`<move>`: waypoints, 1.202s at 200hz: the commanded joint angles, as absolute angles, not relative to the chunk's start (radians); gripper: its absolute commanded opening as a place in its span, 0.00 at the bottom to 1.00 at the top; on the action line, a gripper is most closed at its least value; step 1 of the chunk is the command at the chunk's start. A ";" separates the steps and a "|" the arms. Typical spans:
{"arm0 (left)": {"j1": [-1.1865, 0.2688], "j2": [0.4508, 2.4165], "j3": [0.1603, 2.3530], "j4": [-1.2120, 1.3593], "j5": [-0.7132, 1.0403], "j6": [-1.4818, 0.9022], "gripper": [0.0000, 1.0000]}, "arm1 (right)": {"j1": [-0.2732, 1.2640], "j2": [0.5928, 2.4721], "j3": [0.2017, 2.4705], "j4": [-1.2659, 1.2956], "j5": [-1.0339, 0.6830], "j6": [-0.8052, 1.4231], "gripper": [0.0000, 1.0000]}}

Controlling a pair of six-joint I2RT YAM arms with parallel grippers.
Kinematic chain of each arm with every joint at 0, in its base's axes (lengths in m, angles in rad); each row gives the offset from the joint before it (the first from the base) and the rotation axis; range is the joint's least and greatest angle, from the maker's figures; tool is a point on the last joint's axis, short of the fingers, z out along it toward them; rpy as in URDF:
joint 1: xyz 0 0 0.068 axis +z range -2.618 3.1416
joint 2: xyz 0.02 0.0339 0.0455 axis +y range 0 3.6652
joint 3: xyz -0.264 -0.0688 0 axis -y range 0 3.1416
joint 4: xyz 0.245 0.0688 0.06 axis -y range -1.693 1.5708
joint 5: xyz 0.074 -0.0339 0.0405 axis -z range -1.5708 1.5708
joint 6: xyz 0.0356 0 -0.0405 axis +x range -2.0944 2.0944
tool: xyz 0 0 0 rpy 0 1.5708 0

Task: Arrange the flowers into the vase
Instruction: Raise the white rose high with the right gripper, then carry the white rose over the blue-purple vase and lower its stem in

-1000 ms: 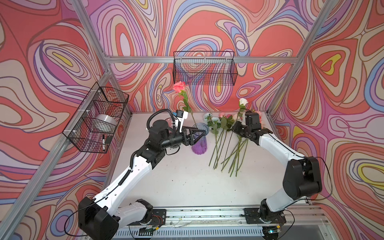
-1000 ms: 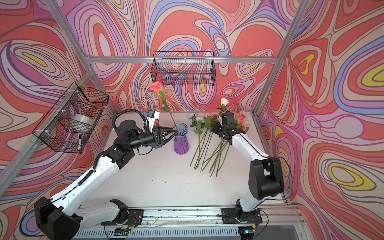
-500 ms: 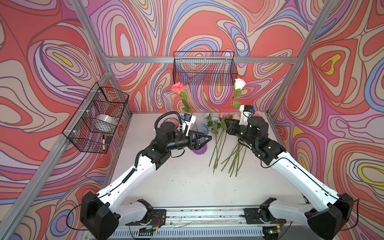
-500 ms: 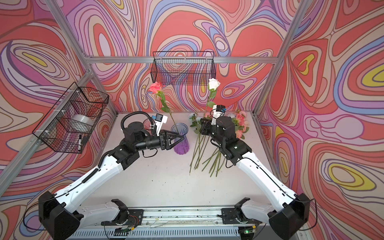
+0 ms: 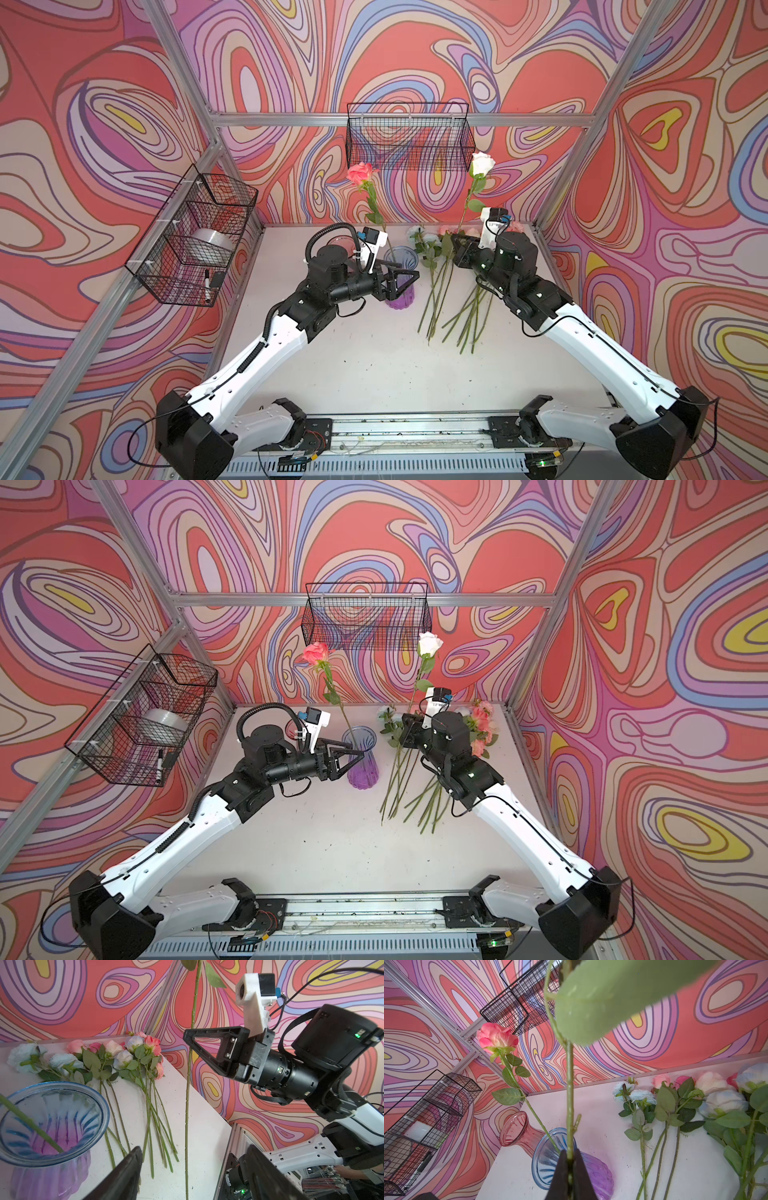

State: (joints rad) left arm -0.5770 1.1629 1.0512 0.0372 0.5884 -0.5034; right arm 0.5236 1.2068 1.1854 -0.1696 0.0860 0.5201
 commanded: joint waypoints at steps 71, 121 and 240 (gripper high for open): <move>-0.577 1.041 1.029 0.013 0.375 -0.417 0.81 | 0.547 1.330 1.469 -0.176 0.081 0.392 0.00; -0.540 1.000 1.004 0.024 0.290 -0.421 0.81 | 0.556 1.460 1.639 -0.106 0.098 0.328 0.00; -0.400 0.991 0.953 0.114 0.311 -0.497 0.82 | 0.556 1.839 1.917 0.027 0.176 0.192 0.00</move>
State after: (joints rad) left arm -0.4160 0.9852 0.9615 0.0711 0.2813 -0.4767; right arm 0.5514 1.8282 1.9038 -0.0139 0.1860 0.2165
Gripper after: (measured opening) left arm 0.816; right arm 0.049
